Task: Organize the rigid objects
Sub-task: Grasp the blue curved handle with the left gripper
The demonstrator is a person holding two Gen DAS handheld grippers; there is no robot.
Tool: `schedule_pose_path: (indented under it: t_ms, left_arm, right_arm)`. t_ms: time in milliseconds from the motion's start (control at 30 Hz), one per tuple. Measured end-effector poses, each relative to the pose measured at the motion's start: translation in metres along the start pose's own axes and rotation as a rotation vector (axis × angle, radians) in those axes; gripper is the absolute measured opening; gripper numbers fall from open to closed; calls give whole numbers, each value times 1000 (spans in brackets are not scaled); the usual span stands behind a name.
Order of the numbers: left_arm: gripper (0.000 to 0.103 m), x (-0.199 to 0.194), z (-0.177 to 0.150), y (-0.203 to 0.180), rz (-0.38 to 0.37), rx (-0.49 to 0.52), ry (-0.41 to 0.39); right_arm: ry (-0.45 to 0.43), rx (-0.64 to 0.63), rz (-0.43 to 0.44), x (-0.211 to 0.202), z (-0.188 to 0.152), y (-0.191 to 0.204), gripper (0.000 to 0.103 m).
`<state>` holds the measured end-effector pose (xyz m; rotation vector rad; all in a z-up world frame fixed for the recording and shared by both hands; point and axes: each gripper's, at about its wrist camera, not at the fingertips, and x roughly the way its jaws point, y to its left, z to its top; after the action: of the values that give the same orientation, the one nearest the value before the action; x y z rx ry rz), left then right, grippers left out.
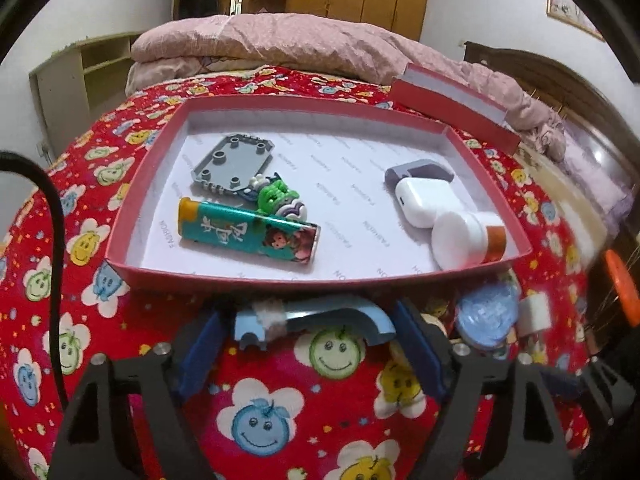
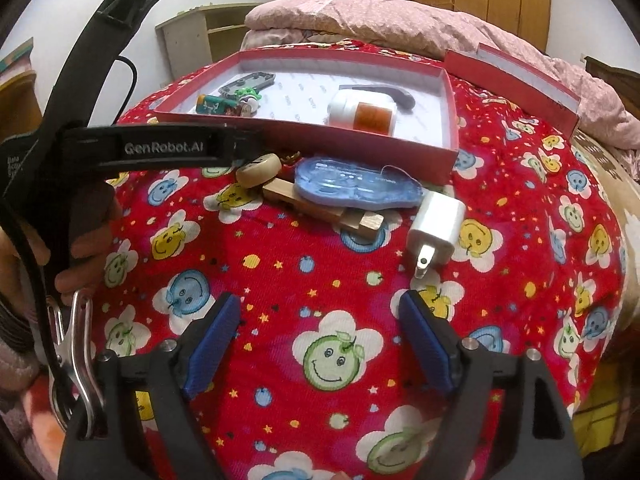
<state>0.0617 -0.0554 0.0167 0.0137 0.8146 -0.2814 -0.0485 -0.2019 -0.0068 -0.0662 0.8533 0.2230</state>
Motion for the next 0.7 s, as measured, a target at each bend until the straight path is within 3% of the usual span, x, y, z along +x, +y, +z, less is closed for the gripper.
schedule_pose_path:
  t_ms: [300,700]
  left_arm:
    - [79,-6,-5,3,27,11,12]
    - [79,-38,-34,43,168,-30,43]
  right_arm:
    - [-8,3,5,0,-1,0,85]
    - [-8,6,-11,0,0,2,86]
